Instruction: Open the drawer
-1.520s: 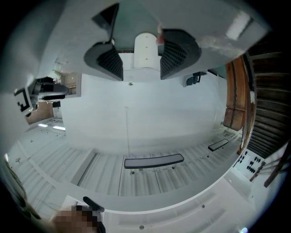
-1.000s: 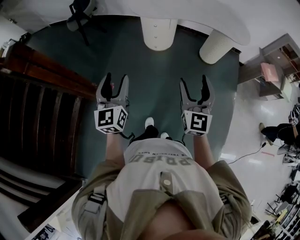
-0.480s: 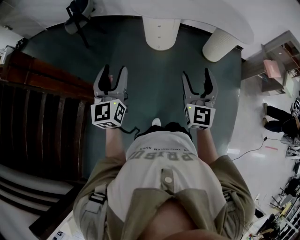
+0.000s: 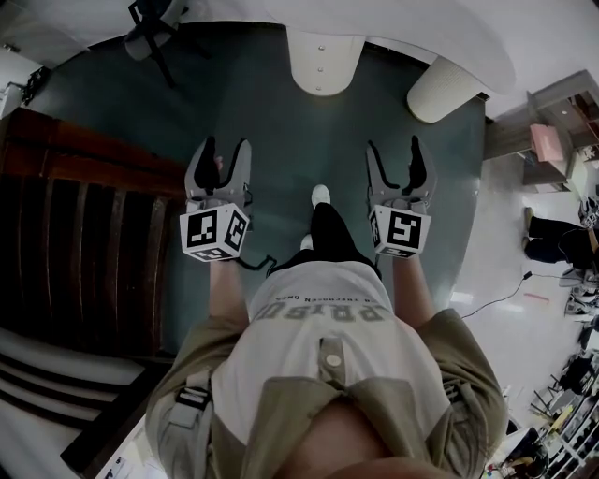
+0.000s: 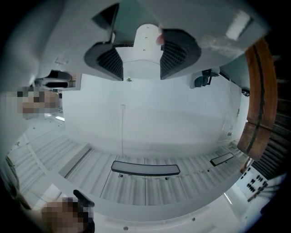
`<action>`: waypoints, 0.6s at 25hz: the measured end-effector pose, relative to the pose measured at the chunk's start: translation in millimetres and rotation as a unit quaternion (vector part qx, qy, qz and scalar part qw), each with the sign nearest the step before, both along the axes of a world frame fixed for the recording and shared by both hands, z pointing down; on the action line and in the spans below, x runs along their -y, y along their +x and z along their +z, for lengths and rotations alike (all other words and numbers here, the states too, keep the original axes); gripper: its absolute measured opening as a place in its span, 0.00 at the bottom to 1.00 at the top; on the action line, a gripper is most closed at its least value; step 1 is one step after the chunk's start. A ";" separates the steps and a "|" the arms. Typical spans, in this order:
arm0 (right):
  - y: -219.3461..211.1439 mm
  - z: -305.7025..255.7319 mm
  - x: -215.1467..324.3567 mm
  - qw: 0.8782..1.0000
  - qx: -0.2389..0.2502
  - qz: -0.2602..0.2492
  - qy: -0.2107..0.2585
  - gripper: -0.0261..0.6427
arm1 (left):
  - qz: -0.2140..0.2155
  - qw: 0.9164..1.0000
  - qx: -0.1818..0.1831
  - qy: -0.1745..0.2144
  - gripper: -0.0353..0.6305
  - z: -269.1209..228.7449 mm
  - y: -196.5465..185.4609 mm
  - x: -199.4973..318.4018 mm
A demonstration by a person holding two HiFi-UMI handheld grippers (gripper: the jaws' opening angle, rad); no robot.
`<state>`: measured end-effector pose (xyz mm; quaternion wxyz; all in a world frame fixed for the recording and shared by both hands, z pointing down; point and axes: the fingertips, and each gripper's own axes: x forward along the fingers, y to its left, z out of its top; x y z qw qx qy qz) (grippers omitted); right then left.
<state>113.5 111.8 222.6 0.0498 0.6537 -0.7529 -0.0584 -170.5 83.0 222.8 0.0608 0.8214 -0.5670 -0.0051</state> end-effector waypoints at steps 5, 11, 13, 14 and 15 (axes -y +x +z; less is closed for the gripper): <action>3.8 8.0 27.8 1.000 0.006 -0.001 -0.004 0.52 | -0.007 1.000 -0.001 -0.001 0.46 4.0 0.8 24.6; 6.4 15.0 73.6 1.000 0.013 -0.001 -0.010 0.53 | -0.005 1.000 -0.006 0.006 0.46 0.0 7.6 74.0; 12.5 14.6 92.9 1.000 0.013 -0.002 -0.011 0.53 | -0.004 1.000 -0.008 0.009 0.46 -3.7 15.8 95.6; 16.4 13.7 103.3 1.000 0.014 -0.002 -0.011 0.53 | -0.002 1.000 -0.008 0.011 0.46 -6.4 20.8 107.0; 20.0 12.9 113.5 1.000 0.015 -0.002 -0.010 0.53 | 0.000 1.000 -0.009 0.014 0.46 -8.9 25.7 117.6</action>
